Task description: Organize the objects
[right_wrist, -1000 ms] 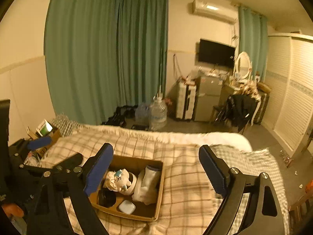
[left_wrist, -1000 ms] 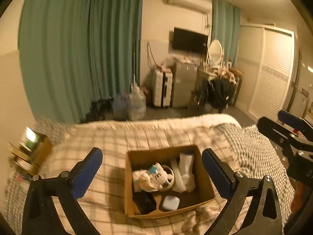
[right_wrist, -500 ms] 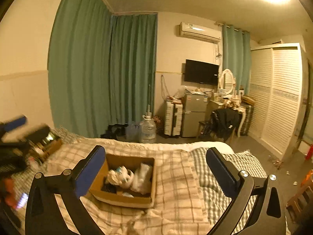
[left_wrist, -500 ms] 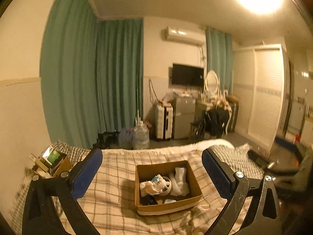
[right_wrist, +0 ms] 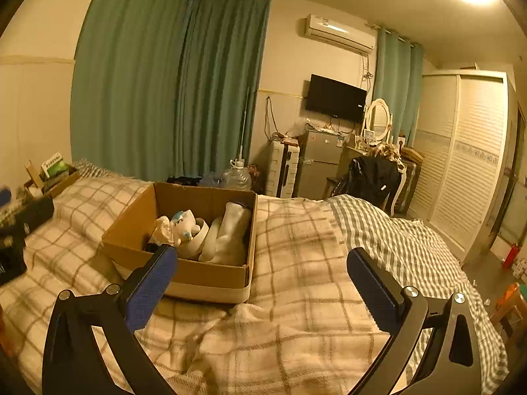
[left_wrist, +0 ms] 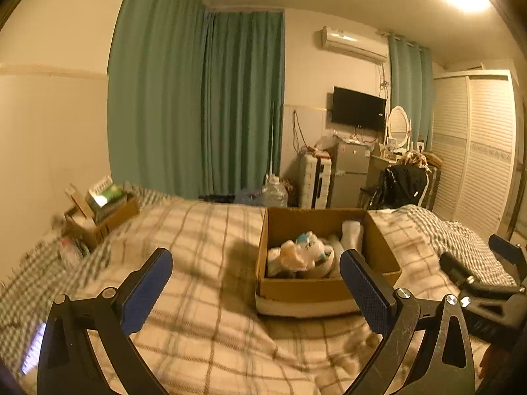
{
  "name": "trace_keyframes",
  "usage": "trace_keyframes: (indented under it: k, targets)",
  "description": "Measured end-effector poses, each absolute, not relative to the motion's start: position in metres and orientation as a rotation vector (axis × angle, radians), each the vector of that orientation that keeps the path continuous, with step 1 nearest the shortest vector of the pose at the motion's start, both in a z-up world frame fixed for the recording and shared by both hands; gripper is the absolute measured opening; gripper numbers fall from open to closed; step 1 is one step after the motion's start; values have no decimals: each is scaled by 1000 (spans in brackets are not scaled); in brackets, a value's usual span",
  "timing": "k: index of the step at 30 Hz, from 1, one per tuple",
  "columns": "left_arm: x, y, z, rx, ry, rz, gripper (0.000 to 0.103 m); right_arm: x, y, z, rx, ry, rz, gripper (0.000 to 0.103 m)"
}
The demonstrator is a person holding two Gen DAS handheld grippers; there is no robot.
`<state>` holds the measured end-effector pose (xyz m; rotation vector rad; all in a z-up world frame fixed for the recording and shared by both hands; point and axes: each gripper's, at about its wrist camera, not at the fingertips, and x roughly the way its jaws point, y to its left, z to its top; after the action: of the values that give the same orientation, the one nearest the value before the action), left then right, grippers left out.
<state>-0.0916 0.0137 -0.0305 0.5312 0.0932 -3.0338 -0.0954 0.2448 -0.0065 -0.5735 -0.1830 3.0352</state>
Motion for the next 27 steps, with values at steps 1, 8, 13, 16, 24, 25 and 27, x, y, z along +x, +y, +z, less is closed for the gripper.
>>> trace_keyframes:
  k: [1,8,13,16,24,25,27]
  targets:
    - [-91,13,-31,537,97,-3032,103,-95,247,-6,-568,-168,3034,103]
    - [-84,22,-31,549,50,-3069,103,-95,247,-3,-552,-148,3029,103]
    - [-83,27,-33,559,38,-3085,103,-93,246,-1,-544,-151,3026,103]
    - [-82,31,-32,552,9,-3084,103,-92,245,-1,-537,-154,3023,103]
    - [-81,33,-31,553,8,-3071,103,-89,246,3,-532,-145,3025,103]
    - [-81,33,-30,550,10,-3068,103,-89,246,3,-535,-146,3026,103]
    - [-80,32,-30,547,19,-3070,103,-88,245,3,-536,-149,3025,103]
